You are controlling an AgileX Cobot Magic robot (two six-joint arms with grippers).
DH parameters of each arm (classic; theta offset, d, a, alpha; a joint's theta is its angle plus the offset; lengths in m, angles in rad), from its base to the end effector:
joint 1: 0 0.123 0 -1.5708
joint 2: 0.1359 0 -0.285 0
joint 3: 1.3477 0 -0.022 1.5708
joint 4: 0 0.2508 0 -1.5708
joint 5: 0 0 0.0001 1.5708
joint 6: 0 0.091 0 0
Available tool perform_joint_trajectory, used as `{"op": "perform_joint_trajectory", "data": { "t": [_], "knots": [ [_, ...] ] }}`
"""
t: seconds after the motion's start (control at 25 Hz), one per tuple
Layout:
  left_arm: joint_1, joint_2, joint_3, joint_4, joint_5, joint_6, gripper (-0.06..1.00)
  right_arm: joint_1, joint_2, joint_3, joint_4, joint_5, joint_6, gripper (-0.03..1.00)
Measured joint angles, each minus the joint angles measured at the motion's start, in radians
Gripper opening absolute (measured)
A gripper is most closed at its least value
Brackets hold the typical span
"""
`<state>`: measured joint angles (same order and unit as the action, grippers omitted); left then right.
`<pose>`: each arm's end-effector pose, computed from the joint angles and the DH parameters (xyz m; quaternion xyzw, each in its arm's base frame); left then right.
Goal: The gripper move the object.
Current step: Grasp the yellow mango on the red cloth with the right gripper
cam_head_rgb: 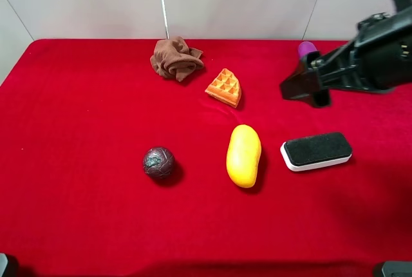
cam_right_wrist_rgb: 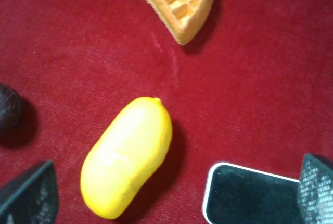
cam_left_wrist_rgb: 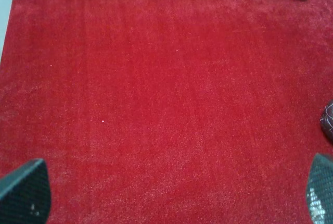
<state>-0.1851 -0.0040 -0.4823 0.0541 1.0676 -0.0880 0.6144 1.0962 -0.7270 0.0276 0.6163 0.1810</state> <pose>-0.0029 0.0049 0.2719 0.0407 0.8573 -0.0430 0.5114 0.1699 0.1216 0.2719 -0.1951 0.9236 0.1381 0.2998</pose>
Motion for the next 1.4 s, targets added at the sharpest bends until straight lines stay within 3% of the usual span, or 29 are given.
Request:
{"op": "perform_joint_trajectory", "data": {
  "t": [0.44, 1.4],
  "knots": [
    [0.000, 0.000, 0.000, 0.000, 0.000, 0.000, 0.98, 0.088, 0.175, -0.088, 0.002, -0.001, 0.014, 0.69],
    [0.000, 0.000, 0.000, 0.024, 0.000, 0.000, 0.98, 0.131, 0.410, -0.099, -0.047, 0.017, 0.209, 0.69]
  ]
}}
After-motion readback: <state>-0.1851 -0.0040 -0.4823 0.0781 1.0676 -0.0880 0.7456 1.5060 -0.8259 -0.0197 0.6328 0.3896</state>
